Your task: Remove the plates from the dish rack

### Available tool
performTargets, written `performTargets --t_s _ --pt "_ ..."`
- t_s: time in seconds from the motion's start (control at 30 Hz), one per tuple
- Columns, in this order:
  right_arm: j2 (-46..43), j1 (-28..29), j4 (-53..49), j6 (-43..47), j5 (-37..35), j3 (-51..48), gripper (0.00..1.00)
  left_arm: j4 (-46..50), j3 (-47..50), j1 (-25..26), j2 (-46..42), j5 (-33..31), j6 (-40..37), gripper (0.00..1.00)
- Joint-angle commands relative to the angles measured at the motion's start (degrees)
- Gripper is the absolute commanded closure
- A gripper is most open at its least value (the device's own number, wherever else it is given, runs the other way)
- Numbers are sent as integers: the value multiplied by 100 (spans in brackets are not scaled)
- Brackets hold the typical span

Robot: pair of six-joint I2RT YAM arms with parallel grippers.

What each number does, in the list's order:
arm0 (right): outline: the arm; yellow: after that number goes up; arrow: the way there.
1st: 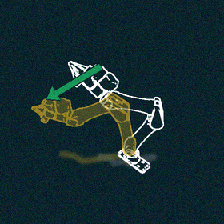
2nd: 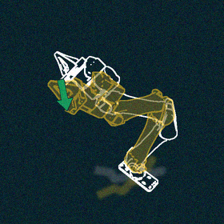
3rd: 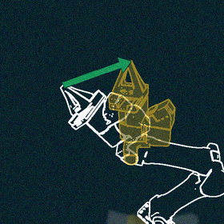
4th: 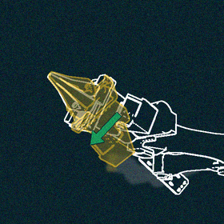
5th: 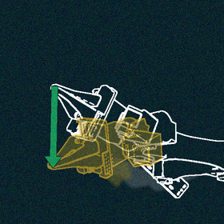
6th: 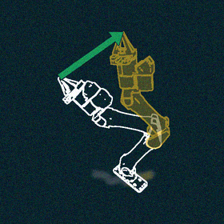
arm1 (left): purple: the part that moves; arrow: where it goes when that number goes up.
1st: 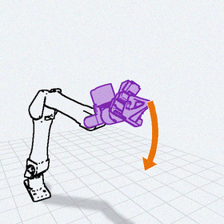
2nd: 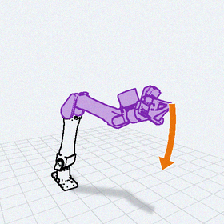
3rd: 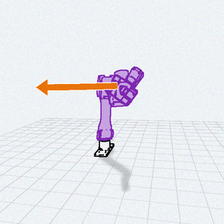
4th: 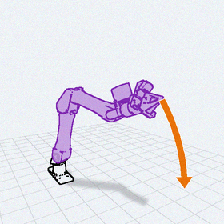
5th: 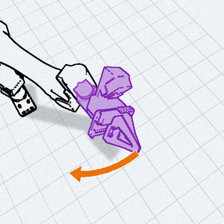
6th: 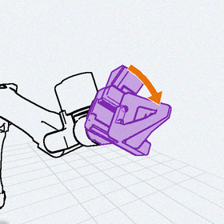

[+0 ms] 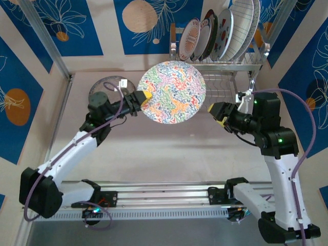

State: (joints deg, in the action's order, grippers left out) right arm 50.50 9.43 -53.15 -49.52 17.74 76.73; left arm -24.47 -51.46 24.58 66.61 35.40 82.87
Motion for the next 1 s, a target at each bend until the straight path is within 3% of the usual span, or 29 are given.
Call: performTargets --t_s 0.0,0.27,0.5,0.7,0.97 --pt "79 365 708 141 -172 -90 43 20 72 -254 -418 234 78 100" --pt "355 1663 1867 847 -840 -14 43 405 336 -1090 -1049 276 310 100" --pt "441 3024 3272 2434 -1832 -294 41 635 477 -1878 -1289 177 324 100" --pt "897 3600 3577 3308 -1976 -1 40 999 620 -2534 -1394 -165 32 100" --pt "1050 4240 4041 4326 -2313 -34 41 1552 737 -2942 -1289 -783 -616 100"
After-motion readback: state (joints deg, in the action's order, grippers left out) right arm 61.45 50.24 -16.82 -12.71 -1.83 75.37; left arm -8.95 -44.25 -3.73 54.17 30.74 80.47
